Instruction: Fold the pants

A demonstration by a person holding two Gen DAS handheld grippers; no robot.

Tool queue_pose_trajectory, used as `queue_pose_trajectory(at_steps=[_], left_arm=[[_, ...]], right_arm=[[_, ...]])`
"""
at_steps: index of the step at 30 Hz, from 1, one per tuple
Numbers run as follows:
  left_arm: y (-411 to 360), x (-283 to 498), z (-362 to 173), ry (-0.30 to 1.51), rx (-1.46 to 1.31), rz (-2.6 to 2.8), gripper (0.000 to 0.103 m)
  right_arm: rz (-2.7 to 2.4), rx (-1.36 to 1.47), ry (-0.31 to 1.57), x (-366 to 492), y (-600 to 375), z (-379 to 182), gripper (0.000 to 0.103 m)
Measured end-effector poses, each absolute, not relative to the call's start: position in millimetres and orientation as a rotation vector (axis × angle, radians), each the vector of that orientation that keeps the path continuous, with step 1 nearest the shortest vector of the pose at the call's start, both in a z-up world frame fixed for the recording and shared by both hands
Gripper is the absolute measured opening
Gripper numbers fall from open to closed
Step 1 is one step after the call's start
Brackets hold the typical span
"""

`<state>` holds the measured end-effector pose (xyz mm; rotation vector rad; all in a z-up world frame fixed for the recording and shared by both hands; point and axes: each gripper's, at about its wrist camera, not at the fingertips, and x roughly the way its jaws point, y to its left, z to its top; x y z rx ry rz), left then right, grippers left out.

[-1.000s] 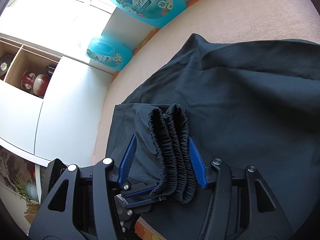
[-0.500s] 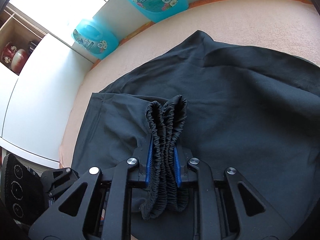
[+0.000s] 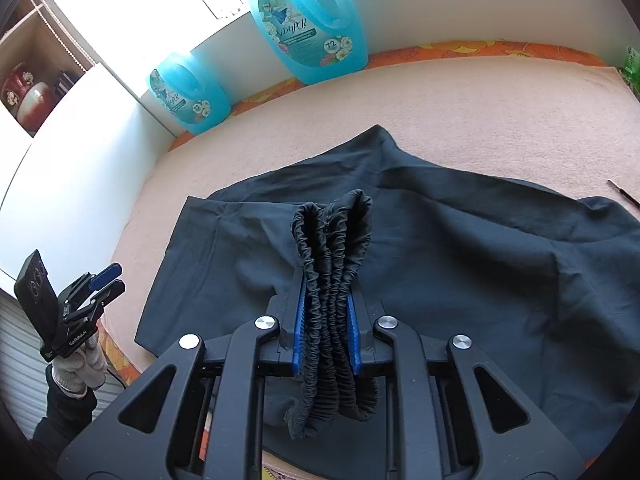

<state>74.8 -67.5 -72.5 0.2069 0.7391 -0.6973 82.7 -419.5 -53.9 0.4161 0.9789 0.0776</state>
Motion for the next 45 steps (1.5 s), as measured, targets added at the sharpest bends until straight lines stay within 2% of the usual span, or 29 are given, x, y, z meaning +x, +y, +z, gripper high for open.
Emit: queue_pose_trajectory(at_steps=[18,38,42,45], left_arm=[[-156,43,-96,0.753,0.341,-0.901,0.035],[-189,24,-120,0.809,0.425,-0.983,0.035],[-189,22,-124,0.815,0.432,-0.983,0.035],[-186,23,-122,0.813,0.421,-0.975,0.035]], right_arm=[[-0.174,0.433,0.986,31,-535,-41,0.018],[-0.343,0.438,1.042,12,-612,-67,0.019],[-0.431,0.342,1.036,8,-608,-58,0.045],[-0.476,0.291,0.978,1,-603,-39,0.046]])
